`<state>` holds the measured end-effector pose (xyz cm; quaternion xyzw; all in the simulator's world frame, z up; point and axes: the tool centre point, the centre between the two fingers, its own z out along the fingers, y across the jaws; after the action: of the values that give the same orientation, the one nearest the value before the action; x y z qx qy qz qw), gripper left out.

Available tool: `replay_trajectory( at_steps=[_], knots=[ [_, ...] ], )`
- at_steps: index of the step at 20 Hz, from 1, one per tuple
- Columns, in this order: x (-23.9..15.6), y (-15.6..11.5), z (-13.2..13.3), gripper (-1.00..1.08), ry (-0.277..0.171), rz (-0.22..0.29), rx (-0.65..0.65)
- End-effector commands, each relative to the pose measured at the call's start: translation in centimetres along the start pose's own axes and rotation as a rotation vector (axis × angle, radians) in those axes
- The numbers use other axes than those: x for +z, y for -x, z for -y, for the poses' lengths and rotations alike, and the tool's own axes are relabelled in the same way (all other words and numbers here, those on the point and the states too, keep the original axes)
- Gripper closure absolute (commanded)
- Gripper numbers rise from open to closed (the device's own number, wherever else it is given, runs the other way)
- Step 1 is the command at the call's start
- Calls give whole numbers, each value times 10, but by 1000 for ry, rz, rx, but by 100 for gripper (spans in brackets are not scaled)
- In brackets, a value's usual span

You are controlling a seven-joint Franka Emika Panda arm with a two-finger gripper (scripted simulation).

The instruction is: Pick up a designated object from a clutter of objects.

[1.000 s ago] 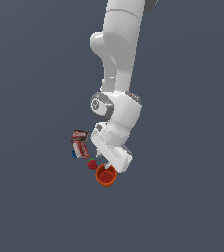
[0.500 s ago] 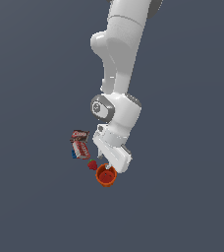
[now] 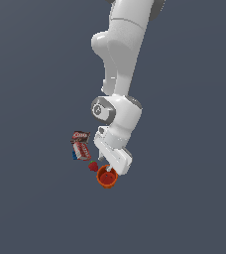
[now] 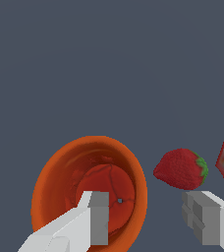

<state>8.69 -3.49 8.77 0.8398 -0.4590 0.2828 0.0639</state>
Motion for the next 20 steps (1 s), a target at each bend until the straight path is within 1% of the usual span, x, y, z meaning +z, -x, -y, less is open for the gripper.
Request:
replay_trajectory(
  at_steps=[1, 7, 12, 13, 20],
  knots=[
    [5, 0, 0, -20, 0, 0, 0],
    [24, 1, -1, -20, 0, 1, 2],
    [27, 0, 0, -20, 0, 0, 2],
    [27, 0, 0, 108, 0, 0, 2],
    [27, 0, 0, 108, 0, 0, 2]
  ],
)
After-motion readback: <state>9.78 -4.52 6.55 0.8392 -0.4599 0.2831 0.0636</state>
